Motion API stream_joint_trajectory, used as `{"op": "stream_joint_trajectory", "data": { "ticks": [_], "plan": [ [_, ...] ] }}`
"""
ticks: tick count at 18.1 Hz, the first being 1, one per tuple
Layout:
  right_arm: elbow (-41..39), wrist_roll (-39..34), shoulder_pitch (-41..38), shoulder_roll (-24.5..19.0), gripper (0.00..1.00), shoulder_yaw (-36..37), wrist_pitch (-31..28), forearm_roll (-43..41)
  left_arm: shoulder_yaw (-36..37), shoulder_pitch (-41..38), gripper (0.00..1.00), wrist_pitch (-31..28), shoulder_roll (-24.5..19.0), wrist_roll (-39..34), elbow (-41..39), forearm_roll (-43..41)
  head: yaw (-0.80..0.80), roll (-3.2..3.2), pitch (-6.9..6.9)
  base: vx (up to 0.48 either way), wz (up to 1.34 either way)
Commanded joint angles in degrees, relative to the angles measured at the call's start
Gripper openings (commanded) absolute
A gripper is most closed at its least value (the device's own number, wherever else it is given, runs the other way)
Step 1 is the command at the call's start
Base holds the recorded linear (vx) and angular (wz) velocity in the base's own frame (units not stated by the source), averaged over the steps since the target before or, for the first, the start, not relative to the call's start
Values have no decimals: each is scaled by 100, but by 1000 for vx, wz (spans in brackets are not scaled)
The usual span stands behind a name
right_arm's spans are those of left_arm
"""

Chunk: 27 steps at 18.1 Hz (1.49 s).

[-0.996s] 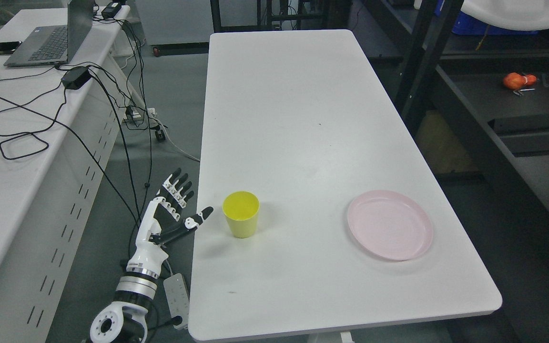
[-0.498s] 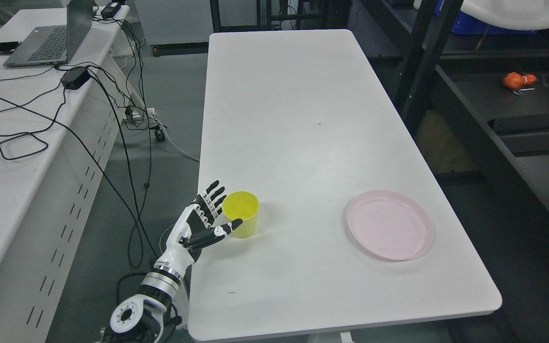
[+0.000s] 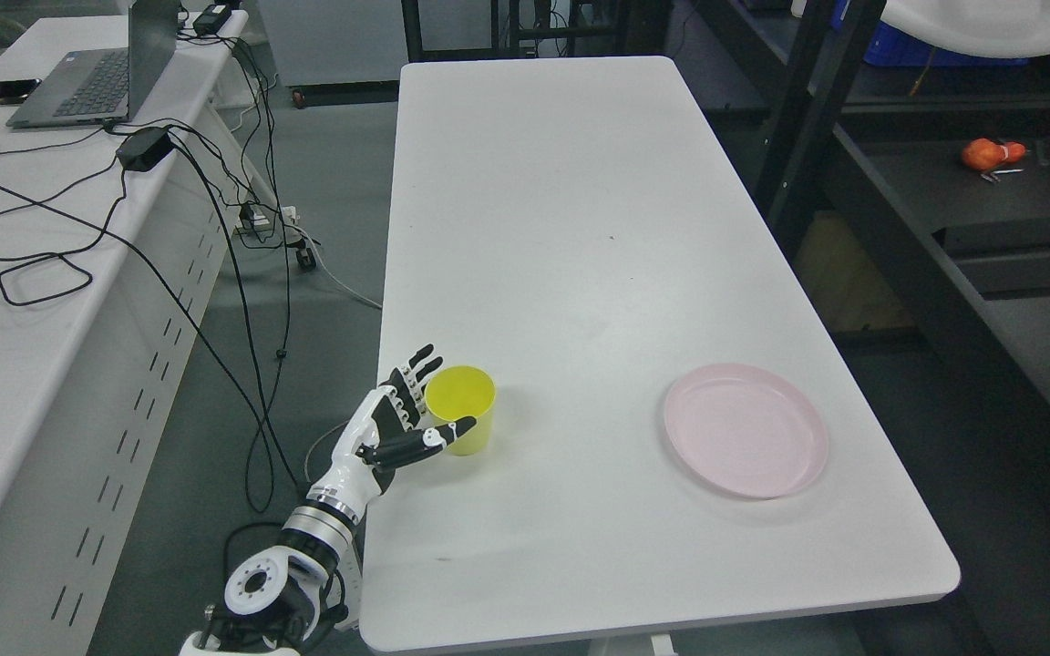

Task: Place yellow IKEA cup on middle right shelf
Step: 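Close the left hand fingers around the yellow cup, then lift the yellow cup with the left hand while turning toward the shelves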

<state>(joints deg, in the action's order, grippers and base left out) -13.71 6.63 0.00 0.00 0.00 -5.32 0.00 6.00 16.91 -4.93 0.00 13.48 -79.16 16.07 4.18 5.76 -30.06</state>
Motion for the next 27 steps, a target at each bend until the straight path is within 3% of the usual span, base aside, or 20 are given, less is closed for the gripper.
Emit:
{"op": "stream_joint_trajectory", "data": {
  "ticks": [1,6,9,14,17,20,24,27],
  "plan": [
    [0,5,-79,100,99,-97,-4,-141,94,250,96,-8,-100,14,463,-482,0,0,0,0,0],
    [0,5,-79,100,100,-97,-4,-141,375,435,95,-16,-100,295,744,-491,0,0,0,0,0],
    [0,5,-79,100,99,-97,-4,-141,402,558,86,-16,-100,295,1095,-483,0,0,0,0,0],
    [0,5,-79,100,99,-97,-4,-141,34,559,40,264,-100,313,1158,-395,0,0,0,0,0],
    [0,5,-79,100,99,-97,-4,-141,-248,480,3,887,-100,304,1158,17,0,0,0,0,0],
    [0,5,-79,100,99,-97,-4,-141,-415,383,0,1152,-100,313,939,115,0,0,0,0,0],
    [0,5,-79,100,99,-97,-4,-141,-880,-143,0,1109,-100,313,-369,124,0,0,0,0,0],
    [0,5,-79,100,99,-97,-4,-141,-1022,-425,0,1109,-100,321,-854,141,0,0,0,0,0]
  ]
}}
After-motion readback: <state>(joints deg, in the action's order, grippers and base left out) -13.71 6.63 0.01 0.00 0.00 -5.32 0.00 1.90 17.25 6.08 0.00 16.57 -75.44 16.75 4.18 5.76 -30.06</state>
